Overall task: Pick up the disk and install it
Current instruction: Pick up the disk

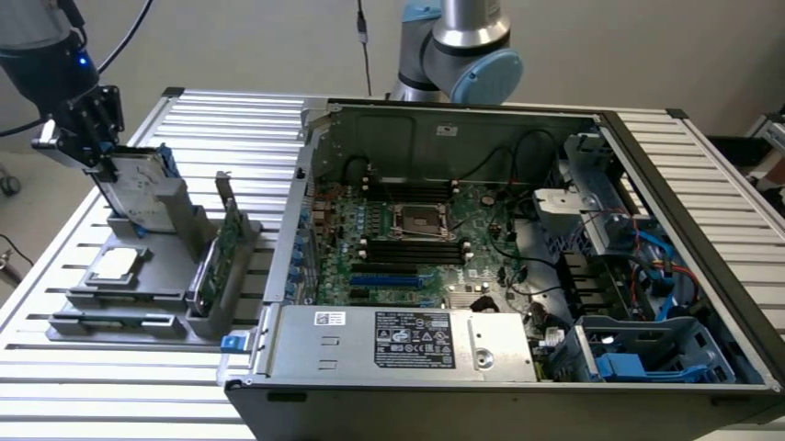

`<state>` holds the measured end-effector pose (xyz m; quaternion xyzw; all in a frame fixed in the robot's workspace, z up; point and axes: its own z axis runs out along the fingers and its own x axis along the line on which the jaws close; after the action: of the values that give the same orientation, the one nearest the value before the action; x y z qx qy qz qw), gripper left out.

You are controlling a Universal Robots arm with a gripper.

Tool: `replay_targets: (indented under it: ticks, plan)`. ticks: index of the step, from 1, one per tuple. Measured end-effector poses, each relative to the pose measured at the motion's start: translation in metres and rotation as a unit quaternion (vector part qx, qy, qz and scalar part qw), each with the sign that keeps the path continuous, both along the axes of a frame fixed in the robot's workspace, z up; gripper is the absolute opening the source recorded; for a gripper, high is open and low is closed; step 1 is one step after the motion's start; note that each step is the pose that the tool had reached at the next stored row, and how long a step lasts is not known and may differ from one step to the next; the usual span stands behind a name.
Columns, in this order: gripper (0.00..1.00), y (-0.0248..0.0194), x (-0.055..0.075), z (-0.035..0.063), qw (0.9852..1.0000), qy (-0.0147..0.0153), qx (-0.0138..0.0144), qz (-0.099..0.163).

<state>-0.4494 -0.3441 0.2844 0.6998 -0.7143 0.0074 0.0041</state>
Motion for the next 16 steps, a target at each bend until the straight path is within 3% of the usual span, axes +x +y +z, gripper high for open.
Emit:
replay_targets:
  ticks: [9,16]
  plan:
    - [0.32,-0.0001,-0.0001,0.0006,1.0000,-0.0001,0.0005,0.000]
    - [0.32,-0.0001,0.0000,0.0094,1.0000,0.0000,0.0004,0.000]
